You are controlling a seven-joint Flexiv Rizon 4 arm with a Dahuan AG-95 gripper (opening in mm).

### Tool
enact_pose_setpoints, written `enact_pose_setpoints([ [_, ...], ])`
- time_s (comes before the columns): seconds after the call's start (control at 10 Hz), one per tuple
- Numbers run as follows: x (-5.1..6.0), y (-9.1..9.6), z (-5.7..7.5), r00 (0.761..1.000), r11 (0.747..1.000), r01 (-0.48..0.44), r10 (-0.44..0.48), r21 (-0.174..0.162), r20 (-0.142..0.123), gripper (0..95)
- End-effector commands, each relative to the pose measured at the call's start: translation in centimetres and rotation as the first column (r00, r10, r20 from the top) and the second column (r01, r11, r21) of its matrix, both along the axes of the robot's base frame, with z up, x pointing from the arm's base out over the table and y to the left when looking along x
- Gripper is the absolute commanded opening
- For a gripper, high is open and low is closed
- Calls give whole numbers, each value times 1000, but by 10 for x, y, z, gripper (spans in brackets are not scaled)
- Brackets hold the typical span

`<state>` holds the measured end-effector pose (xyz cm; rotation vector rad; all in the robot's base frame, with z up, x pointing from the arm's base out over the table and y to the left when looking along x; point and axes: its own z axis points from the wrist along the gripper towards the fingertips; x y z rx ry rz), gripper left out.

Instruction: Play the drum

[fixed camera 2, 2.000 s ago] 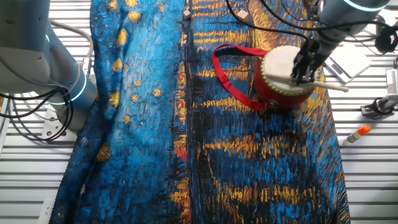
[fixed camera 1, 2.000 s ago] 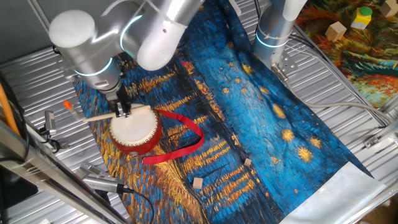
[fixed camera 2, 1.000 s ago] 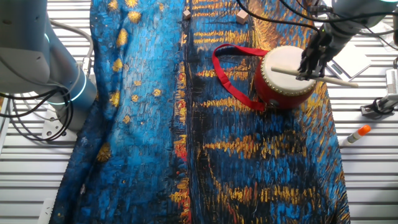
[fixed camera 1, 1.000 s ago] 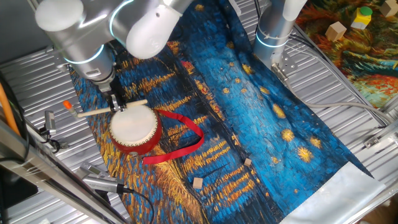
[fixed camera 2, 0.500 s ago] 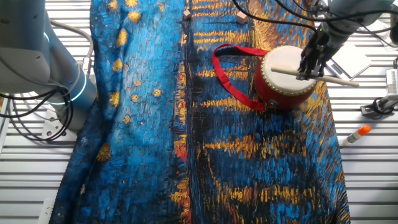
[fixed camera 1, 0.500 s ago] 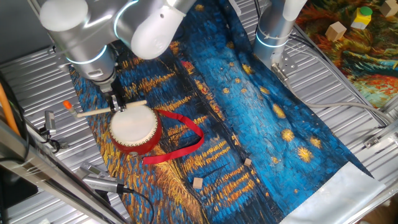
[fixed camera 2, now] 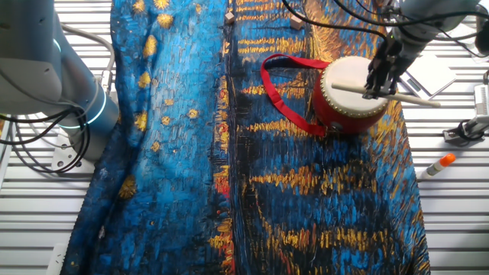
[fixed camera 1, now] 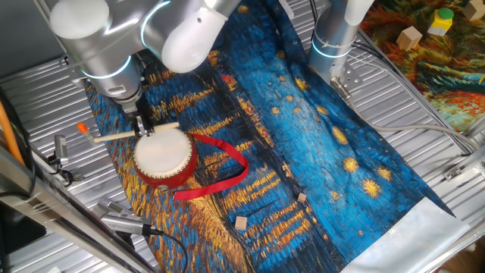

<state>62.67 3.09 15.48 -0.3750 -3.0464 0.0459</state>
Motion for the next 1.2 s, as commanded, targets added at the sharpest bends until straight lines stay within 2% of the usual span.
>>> enact_pose_setpoints([
  [0.1, -1, 0, 1, 1000, 1000, 4, -4, -1, 6, 0],
  [0.3, -1, -1, 1, 1000, 1000, 12, -12, -5, 12, 0],
  [0.4, -5, -6, 2, 1000, 1000, 12, -12, -13, 9, 0],
  [0.7, -21, -27, 9, 1000, 1000, 11, -11, -12, 29, 0],
  [0.8, -29, -37, 12, 999, 1000, 11, -10, -15, 45, 0],
  [0.9, -32, -40, 12, 999, 1000, 11, -10, -15, 53, 0],
  [1.2, -34, -41, 11, 999, 1000, 11, -11, -1, 38, 0],
])
